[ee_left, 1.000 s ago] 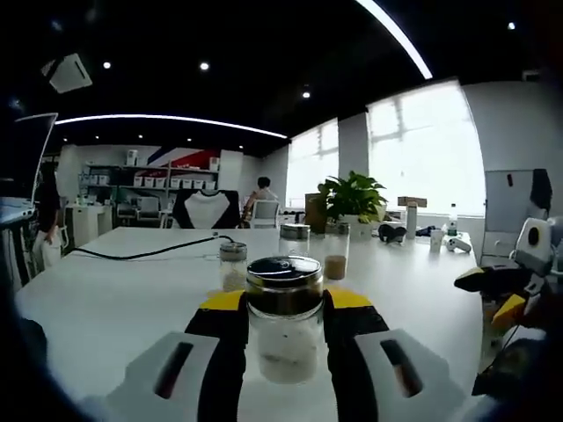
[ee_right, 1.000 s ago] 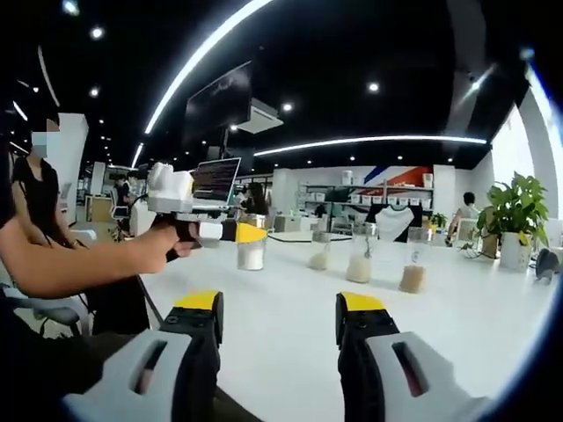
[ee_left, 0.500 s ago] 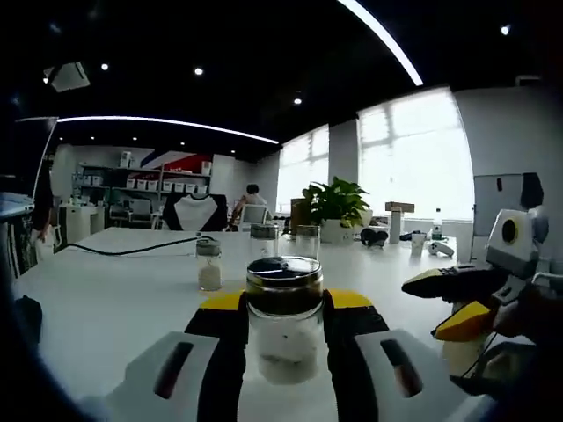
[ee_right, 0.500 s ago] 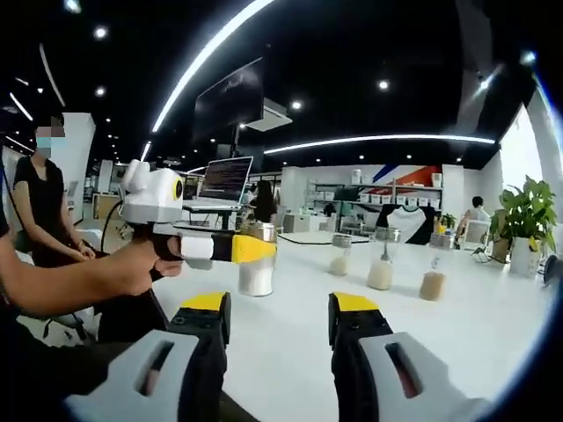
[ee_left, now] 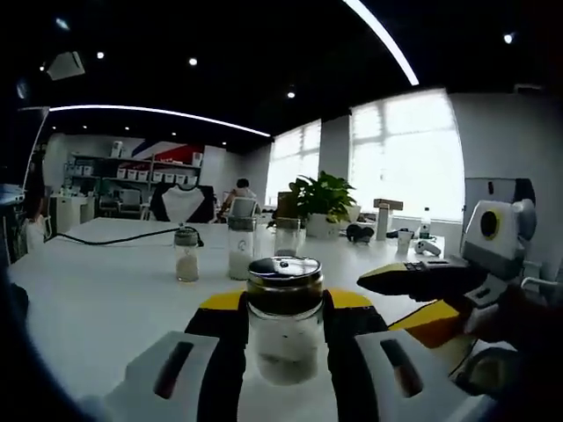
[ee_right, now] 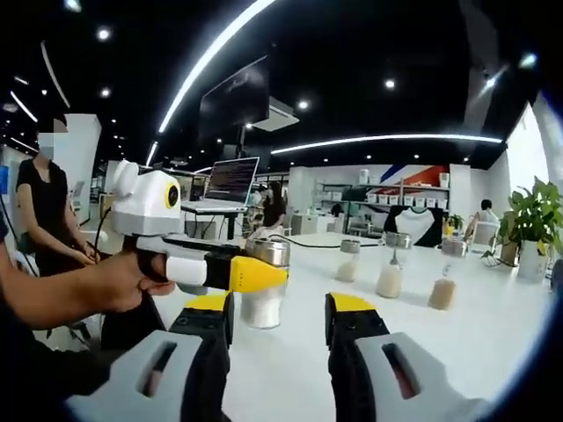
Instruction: Rotate the seasoning bottle until the label or dispensing opening points toward the visible target arrow and the bottle remains upright within the marked orientation range
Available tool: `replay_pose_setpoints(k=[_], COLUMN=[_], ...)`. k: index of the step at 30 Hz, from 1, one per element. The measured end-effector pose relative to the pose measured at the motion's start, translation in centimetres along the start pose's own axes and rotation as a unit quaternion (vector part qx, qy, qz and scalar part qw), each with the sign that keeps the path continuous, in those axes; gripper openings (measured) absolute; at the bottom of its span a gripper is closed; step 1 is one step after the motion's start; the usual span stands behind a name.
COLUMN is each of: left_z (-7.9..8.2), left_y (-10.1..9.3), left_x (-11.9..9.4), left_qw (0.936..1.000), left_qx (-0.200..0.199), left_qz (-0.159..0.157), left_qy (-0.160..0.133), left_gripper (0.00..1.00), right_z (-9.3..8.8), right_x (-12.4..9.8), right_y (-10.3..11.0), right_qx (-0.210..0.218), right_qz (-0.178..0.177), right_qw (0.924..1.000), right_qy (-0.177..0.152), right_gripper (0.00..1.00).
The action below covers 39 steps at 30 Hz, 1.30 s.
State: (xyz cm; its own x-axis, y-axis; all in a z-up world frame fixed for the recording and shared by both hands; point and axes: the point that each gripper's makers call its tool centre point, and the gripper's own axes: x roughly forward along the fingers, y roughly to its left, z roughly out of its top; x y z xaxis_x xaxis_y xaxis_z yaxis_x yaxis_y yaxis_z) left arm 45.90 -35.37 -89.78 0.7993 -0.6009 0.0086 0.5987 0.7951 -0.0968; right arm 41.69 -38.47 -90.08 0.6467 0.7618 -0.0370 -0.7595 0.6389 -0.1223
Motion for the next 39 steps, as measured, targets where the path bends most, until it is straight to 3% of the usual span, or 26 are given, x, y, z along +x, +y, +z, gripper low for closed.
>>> replay_pose_setpoints(k=[6,12,21,29,39], left_z=[-0.2,0.0,-0.7,0.5,0.0], left_y=[-0.2,-0.5,-2.4,-2.8,-2.9], left_x=[0.1,0.6,1.0,0.2,-0.1], left_qw=[1.0000,1.0000,0.9993,0.9945,0.9943], left_qx=[0.001,-0.001,0.000,-0.059,-0.053], left_qz=[0.001,0.000,-0.037,-0.082,-0.091], left_qy=[0.005,0.000,0.007,-0.027,-0.019], left_gripper=[0.35,0.35,0.35,0.35,0.35], right_z=[-0.4,-2.0,-2.2,-2.1,-2.2], right_x=[0.3,0.6,1.3,1.8,2.4], right_y=[0.1,1.1,1.1,1.4,1.7], right_qx=[-0.007,-0.007,0.017,0.033,0.038], right_qz=[0.020,0.046,0.051,0.060,0.063], right_qw=[0.9998,0.9987,0.9984,0.9976,0.9973], right_qy=[0.005,0.023,0.016,0.005,0.006], right_gripper=[0.37,0.37,0.38,0.35,0.33])
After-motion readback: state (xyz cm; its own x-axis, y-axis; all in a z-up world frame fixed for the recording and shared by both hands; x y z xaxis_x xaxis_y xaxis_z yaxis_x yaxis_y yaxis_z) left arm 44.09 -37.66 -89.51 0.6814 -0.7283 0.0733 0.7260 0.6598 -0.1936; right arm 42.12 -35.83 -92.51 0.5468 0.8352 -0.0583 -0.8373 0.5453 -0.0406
